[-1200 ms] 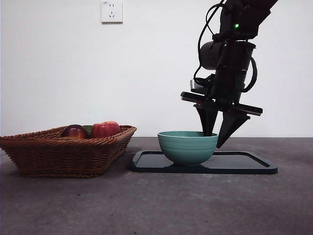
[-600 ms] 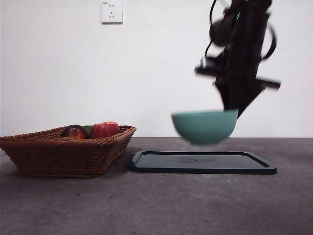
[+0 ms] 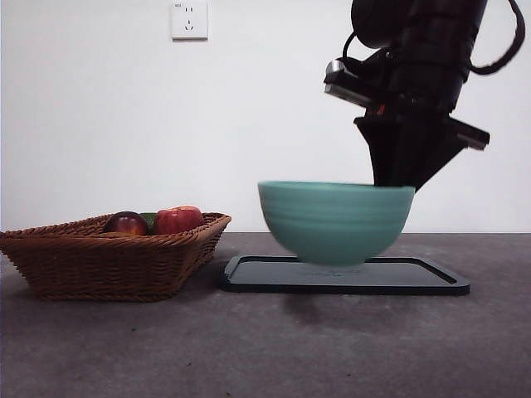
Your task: Pick up the wifruite, put it on the bowl, pick up the plate, put it on desk
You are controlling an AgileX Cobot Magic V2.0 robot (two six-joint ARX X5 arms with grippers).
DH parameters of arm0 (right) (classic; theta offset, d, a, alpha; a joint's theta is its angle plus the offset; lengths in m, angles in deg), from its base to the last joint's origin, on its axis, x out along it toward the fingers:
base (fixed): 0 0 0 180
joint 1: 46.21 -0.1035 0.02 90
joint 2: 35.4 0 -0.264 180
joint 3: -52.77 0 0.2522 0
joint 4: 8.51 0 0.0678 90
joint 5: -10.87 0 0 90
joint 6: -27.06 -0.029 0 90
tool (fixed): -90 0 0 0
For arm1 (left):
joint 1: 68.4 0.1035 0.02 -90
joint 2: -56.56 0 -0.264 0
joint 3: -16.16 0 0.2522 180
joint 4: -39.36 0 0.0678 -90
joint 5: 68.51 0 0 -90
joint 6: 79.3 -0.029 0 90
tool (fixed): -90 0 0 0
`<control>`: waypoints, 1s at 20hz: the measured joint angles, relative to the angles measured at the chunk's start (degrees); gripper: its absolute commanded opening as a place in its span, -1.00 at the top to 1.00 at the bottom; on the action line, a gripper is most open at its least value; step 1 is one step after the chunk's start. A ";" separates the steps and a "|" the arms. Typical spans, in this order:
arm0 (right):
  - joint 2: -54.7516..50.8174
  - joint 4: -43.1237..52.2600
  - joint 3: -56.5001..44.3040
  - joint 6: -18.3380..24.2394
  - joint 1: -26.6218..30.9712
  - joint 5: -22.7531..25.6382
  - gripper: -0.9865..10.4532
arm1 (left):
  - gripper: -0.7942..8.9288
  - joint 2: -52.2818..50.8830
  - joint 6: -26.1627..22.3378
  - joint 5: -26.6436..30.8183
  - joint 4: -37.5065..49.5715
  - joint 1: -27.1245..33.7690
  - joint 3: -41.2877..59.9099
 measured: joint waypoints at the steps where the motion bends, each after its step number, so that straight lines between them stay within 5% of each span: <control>1: 0.00 1.57 -1.68 -0.39 -0.44 -0.59 0.82 | -0.51 0.00 0.00 0.00 0.11 0.00 0.00; 17: 0.00 10.62 -13.14 -2.95 -1.57 -3.76 0.82 | -0.51 0.02 0.42 0.00 3.17 -0.02 0.00; 20: 0.00 11.32 -13.29 -3.19 -1.90 -3.74 0.55 | -0.51 0.02 0.44 0.00 3.17 -0.02 0.00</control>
